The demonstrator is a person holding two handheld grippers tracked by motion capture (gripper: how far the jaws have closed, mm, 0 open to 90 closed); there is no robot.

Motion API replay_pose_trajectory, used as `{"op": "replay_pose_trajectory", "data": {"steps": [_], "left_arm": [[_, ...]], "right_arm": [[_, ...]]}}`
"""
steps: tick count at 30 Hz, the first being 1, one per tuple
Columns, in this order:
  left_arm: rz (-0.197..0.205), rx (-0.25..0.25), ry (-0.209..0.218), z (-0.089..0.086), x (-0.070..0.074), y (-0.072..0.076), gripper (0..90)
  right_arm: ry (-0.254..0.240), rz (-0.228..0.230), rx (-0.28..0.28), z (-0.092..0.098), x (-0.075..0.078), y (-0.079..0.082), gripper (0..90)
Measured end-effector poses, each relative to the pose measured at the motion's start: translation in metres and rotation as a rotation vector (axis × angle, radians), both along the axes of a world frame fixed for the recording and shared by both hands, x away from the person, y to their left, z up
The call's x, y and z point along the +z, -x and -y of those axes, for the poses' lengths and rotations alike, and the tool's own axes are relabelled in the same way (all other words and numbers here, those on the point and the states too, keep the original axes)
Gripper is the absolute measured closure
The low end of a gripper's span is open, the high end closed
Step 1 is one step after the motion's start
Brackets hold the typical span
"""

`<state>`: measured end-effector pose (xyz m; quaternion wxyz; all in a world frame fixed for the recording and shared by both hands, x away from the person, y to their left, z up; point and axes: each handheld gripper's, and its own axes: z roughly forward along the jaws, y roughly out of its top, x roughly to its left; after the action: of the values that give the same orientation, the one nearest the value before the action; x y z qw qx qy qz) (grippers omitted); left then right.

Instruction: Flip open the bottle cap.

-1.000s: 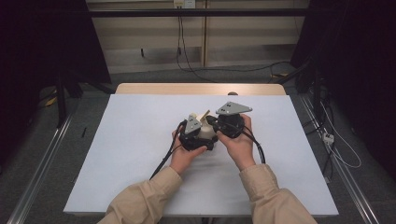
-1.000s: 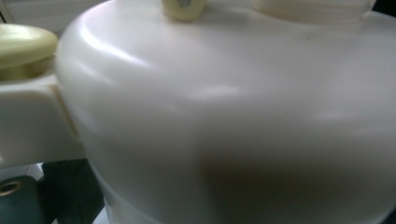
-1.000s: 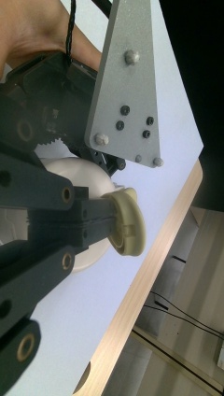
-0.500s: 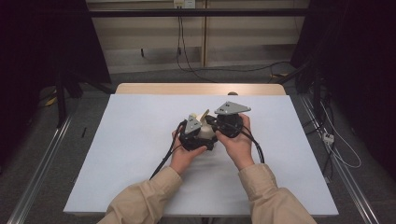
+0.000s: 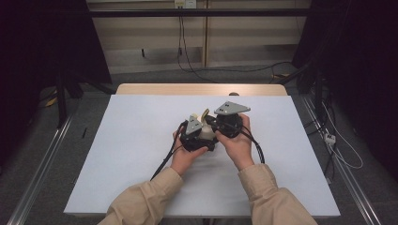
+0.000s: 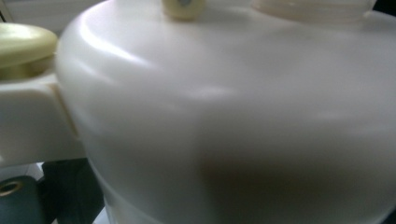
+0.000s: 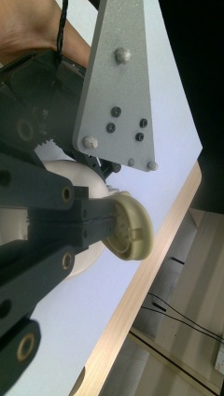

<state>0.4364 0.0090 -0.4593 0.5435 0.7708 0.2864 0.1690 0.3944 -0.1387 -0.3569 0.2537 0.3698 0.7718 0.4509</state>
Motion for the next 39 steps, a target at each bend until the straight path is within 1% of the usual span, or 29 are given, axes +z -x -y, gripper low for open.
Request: {"op": "replay_pose_trajectory", "data": {"steps": [30,38,39], "left_arm": [[-0.002,-0.005,0.001,0.0,-0.0001,-0.0001,4.5],[-0.003,-0.007,0.002,-0.0002,-0.0002,-0.0002,4.5],[0.002,-0.006,-0.003,-0.0005,0.0,-0.0005,4.5]], "right_arm": [[0.002,-0.001,0.003,-0.0027,-0.0033,-0.0036,90.0],[-0.004,-0.003,0.001,-0.0047,-0.0041,-0.005,90.0],[-0.003,-0.003,0.001,-0.0051,-0.004,-0.005,90.0]]}}
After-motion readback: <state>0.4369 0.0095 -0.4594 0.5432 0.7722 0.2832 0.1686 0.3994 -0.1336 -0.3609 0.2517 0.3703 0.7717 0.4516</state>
